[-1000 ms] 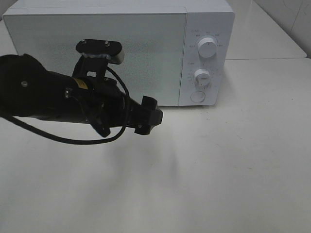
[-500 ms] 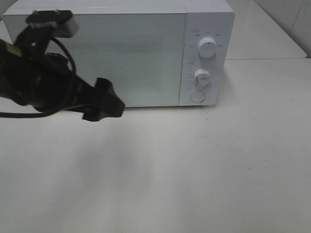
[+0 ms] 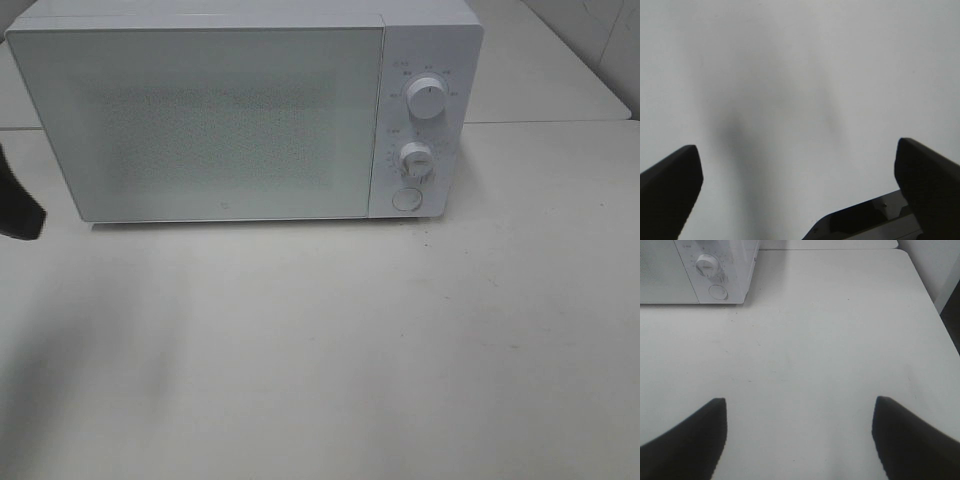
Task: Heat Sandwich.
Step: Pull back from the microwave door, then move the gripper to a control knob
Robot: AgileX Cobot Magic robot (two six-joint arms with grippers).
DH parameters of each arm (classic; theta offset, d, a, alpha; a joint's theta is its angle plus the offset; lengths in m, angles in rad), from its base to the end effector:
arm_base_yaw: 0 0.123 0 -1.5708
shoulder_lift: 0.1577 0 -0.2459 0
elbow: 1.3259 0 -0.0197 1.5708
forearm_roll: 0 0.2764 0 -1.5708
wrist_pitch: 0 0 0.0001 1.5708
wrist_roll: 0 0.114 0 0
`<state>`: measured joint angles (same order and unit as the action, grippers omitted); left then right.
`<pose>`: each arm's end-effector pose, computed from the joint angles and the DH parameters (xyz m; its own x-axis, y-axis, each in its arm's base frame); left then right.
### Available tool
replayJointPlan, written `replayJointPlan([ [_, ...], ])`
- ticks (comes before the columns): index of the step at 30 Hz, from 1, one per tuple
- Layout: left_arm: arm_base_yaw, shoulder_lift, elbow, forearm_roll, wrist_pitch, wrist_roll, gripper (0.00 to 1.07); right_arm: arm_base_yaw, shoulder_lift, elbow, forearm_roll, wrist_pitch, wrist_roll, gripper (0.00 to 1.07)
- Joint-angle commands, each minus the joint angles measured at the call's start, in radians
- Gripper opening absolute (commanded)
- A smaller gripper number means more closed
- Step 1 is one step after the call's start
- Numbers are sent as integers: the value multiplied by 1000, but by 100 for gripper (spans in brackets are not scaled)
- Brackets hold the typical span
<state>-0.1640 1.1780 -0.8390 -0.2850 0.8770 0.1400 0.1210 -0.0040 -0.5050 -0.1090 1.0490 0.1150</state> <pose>0.2573 -0.0676 0.2127 -0.8936 0.1032 -0.4368 0.2144 0.9531 -0.2134 0.0775 -0.0014 0.2827 -0.4334 0.0079 -0.9012 -0.0097 0.9999 0.0135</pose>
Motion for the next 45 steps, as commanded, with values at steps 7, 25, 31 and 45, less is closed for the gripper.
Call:
replayJointPlan([
  [7, 86, -182, 0, 191, 149, -140, 101, -5, -27, 0, -3, -10, -3, 76],
  [25, 86, -723, 235, 229, 190, -57, 101, -5, -27, 0, -3, -10, -4, 76],
  [31, 86, -802, 334, 232, 174, -45, 101, -5, -27, 0, -3, -10, -4, 76],
  [45, 86, -975, 344, 237, 152, -42, 101, -5, -27, 0, -3, -10, -4, 76],
])
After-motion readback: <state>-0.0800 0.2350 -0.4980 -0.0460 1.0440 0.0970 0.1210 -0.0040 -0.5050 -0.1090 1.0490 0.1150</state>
